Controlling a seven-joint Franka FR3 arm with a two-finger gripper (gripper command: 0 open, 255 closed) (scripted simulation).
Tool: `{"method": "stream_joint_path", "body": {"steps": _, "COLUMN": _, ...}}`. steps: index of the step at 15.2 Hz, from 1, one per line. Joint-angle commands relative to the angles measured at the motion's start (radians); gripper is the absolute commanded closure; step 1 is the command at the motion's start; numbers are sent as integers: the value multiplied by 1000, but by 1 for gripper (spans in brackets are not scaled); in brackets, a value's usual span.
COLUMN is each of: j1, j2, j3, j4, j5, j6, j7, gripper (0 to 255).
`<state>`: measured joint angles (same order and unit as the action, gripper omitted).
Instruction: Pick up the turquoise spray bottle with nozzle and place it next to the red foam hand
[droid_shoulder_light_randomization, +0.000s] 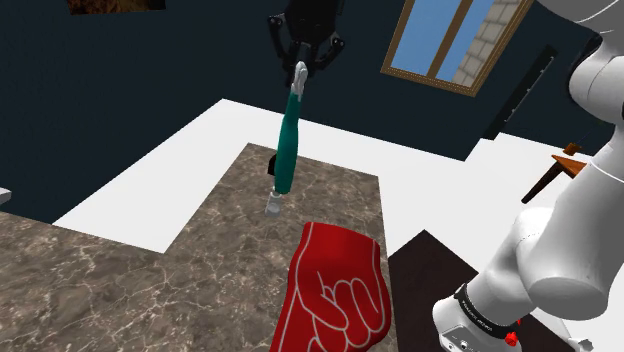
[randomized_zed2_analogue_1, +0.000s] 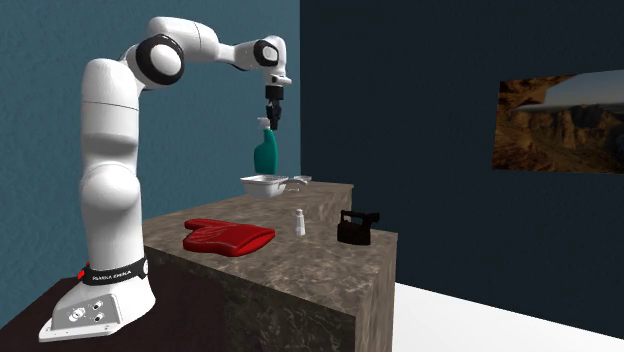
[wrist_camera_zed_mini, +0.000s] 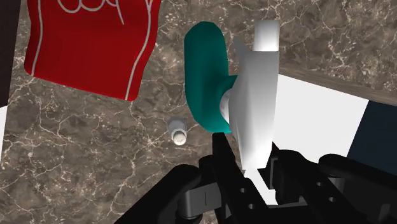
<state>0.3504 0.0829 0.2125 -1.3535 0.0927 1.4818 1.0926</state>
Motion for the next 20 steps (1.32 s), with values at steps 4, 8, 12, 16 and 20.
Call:
{"method": "stream_joint_path", "body": {"steps": 4, "j1": 74, "j2": 37, "j3": 58, "j4": 94, "j5": -21, "j6": -46, "j7": 133, "gripper": 255}}
{"method": "stream_joint_path", "body": {"steps": 8, "j1": 141, "j2": 96, "j3": 101, "j4": 212, "j5": -51, "j6": -99, "j7": 237, "gripper": 255}}
{"method": "stream_joint_path", "body": {"steps": 12, "j1": 230, "j2": 193, "j3": 141, "j4": 390, "j5": -101, "j6": -177, "j7": 344, "gripper": 255}}
{"method": "stream_joint_path", "body": {"steps": 16, "j1": 253, "j2": 199, "j3": 148, "j4": 382, "j5": -107, "j6": -161, "j7": 372, "gripper": 255}}
{"method": "stream_joint_path", "body": {"steps": 20, "j1": 230, "j2": 140, "j3": 145, "j4": 238, "j5": -84, "j6": -74, "j7": 357, "gripper": 255}}
